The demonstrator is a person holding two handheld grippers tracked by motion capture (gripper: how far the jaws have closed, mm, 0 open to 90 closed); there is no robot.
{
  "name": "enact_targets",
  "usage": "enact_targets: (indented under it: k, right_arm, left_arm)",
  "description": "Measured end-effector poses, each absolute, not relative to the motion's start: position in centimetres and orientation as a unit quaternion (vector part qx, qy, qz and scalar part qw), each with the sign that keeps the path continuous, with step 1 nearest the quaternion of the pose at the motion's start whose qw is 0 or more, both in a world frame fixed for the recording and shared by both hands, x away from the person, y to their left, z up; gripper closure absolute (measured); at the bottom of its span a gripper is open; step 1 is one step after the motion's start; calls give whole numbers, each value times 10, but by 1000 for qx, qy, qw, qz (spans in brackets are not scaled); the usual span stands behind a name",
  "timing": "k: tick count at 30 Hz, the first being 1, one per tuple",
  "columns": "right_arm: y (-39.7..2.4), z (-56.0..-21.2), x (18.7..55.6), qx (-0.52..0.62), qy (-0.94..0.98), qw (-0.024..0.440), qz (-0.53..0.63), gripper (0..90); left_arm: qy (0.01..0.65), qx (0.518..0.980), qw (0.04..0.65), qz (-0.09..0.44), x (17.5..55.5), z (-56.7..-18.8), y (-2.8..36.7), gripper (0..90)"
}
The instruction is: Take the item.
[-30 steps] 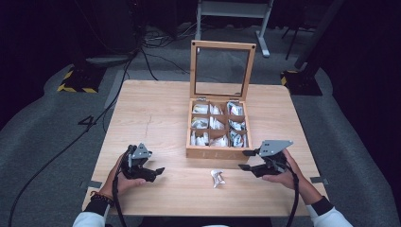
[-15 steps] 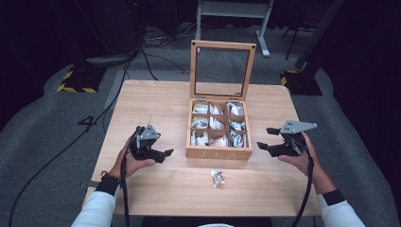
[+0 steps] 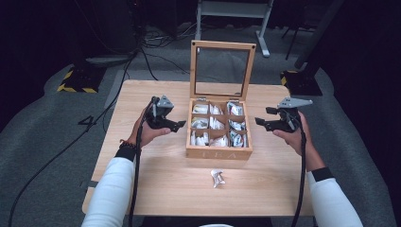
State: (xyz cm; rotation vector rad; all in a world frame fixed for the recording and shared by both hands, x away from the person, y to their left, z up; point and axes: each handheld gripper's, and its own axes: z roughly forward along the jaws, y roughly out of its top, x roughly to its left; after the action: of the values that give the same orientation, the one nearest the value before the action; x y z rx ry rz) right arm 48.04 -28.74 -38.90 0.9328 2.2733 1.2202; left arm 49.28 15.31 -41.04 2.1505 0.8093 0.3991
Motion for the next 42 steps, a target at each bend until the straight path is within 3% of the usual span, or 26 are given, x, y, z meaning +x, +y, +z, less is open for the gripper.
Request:
enact_targets:
  k: [27,42]
  right_arm:
    - [-254,-376,570,392,795,200,418,294]
    - [-244,-389,611,436,775,182,420,294]
  left_arm:
    - [407,804,403,160,581,-399,108,208]
    - [428,803,388,150,611,-409,93,214]
